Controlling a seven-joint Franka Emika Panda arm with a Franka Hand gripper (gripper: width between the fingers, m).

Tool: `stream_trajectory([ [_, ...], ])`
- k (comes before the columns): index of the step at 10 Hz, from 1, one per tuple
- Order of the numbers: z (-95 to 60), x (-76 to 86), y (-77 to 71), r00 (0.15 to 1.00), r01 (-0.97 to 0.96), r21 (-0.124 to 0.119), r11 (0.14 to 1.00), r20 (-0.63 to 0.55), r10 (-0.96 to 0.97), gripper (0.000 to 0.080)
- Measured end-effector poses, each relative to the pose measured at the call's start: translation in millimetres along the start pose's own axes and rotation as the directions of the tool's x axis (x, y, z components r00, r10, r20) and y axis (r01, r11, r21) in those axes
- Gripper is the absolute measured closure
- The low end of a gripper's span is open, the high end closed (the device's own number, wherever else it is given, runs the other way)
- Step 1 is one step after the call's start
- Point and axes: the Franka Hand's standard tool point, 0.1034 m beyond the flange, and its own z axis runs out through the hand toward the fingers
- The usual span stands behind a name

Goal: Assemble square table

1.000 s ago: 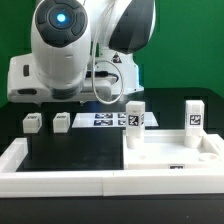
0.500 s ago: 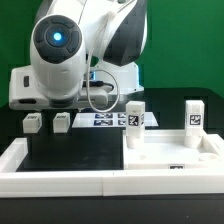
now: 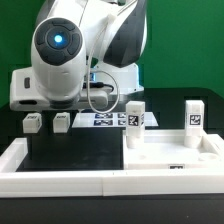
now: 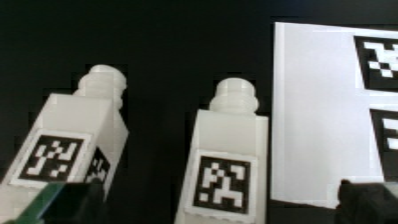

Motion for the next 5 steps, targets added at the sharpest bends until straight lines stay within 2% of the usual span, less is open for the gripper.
stream_trajectory([
  [2,10.9,3.5,-5.7,1.0,0.007,-0.004,1.0,-0.008,-0.007,0.0151],
  [5,22.6,9.6,-6.6,1.0,0.012,-0.014,1.0,-0.007,-0.012,0.0151],
])
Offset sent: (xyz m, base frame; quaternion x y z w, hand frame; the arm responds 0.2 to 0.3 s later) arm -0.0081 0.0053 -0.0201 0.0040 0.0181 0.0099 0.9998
